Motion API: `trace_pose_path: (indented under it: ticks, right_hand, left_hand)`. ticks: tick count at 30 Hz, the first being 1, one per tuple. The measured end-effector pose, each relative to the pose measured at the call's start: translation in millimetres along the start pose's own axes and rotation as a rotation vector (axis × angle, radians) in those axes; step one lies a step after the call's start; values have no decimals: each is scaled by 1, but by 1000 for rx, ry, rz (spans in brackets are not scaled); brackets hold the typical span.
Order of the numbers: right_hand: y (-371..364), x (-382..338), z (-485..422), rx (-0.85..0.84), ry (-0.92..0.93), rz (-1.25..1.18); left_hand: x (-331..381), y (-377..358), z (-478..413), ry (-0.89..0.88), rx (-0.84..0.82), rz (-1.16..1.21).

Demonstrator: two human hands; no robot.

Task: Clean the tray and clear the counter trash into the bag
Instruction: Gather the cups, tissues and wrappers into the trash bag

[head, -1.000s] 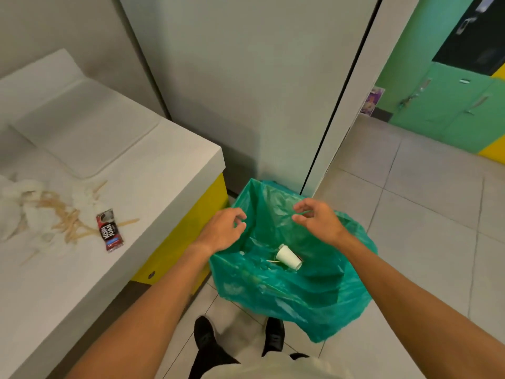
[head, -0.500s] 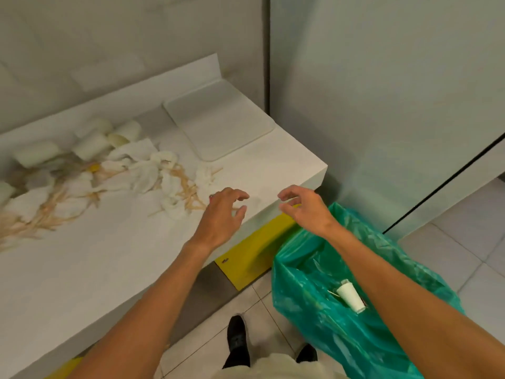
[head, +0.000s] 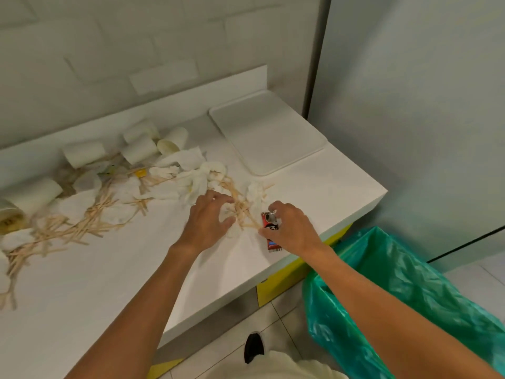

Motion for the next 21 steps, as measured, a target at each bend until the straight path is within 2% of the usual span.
trace_pose_path:
  ticks: [3, 7, 9, 15, 21]
  right_hand:
    - [-13, -3, -6, 33, -5, 16]
    - [-18, -5, -13, 125, -30, -127]
    - [-18, -7, -13, 163, -30, -198]
    - [-13, -16, -14, 245, 31, -303]
    - [8, -22, -7, 364, 8, -359]
  left_hand:
    - [-20, 0, -6, 19, -45, 36]
    - [-37, -3, -15, 26, -154, 104]
    - [-42, -7, -19, 9, -149, 107]
    - [-46, -6, -25, 82, 48, 172]
    - [-29, 15, -31, 33, 267, 206]
Point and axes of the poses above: each hand's wrist, its own z-axis away from the middle knuckle, its own y-axis out of the back of the hand, x = y × z, the point moved 1 cm from there along -z, towards the middle knuckle, and after that the axes turned 11 degrees about -z, right-handed, at the moved point
